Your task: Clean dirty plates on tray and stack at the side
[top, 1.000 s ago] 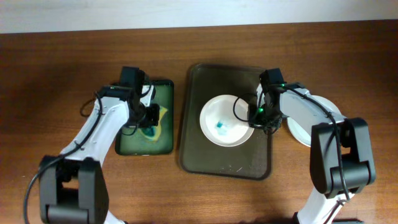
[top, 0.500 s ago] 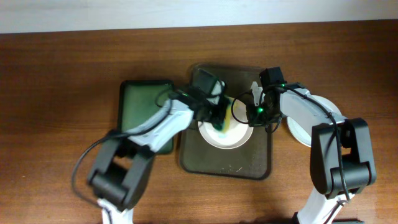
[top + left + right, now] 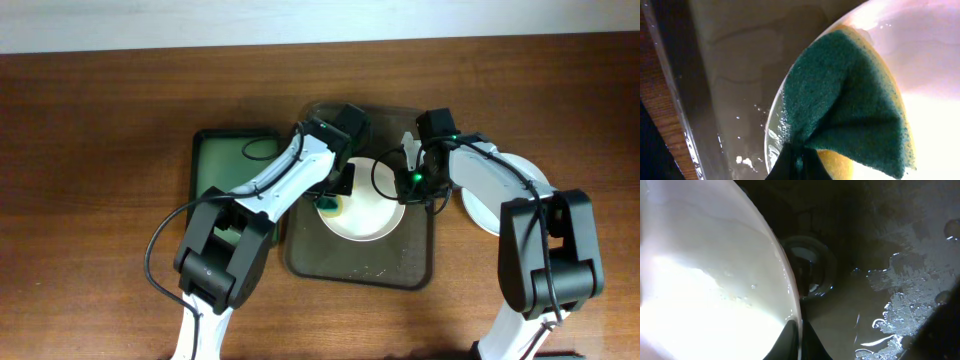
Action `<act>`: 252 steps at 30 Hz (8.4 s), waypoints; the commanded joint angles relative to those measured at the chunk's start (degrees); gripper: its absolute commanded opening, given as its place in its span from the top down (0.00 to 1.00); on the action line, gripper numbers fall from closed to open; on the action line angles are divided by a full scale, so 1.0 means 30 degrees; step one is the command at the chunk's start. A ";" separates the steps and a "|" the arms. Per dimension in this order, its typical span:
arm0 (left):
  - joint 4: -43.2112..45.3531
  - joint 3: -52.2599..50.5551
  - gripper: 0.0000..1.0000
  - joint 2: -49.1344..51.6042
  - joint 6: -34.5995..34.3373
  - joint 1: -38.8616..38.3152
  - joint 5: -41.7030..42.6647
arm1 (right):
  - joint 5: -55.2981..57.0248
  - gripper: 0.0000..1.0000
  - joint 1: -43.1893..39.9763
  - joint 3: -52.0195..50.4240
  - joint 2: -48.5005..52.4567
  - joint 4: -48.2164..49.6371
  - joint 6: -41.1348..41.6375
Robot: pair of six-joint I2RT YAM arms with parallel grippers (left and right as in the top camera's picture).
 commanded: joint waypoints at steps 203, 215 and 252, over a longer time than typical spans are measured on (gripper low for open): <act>-0.3424 -0.3891 0.00 -1.3129 0.2805 0.9340 0.2259 | 0.1668 0.02 0.1814 0.1552 -1.7945 -0.4342 -0.2200; -0.3424 -0.3891 0.01 -1.3129 0.2798 0.9340 0.2259 | 0.0459 0.02 0.0561 -1.5103 -3.1620 0.4452 -0.4182; 0.9041 -1.4163 0.01 -2.1063 0.2820 0.8371 -0.0583 | 0.0831 0.02 0.0583 -2.2855 -3.6640 1.2713 -0.4197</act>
